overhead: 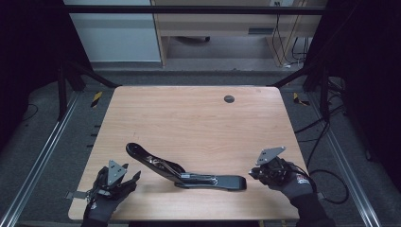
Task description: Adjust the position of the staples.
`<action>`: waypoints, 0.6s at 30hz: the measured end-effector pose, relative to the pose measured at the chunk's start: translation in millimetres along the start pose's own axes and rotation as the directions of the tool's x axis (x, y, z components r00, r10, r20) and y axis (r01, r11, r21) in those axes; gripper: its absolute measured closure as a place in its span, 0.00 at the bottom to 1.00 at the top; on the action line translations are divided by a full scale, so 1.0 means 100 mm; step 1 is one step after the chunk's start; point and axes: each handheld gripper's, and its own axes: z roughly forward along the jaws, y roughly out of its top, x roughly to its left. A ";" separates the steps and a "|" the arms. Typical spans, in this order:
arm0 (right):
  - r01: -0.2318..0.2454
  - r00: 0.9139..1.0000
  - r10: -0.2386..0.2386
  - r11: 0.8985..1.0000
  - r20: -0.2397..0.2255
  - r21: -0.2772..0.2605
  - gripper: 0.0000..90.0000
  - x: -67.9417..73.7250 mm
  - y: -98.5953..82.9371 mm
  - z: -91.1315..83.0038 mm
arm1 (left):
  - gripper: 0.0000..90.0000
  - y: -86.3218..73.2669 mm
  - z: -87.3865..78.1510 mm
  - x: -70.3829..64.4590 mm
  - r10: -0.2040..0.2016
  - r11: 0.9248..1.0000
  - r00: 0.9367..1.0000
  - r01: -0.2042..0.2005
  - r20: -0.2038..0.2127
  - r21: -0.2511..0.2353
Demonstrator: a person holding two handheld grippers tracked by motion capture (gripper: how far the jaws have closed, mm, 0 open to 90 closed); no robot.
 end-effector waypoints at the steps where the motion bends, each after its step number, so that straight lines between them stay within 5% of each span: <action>1: 0.014 1.000 -0.014 1.000 0.003 -0.002 0.87 0.00 0.04 -0.01 | 0.50 0.00 0.00 0.00 0.000 1.000 1.000 0.000 0.001 0.000; 18: 0.109 0.991 -0.113 0.993 -0.078 -0.047 0.87 -0.04 0.54 -0.13 | 0.50 0.00 0.00 0.00 0.003 1.000 1.000 -0.003 0.003 0.002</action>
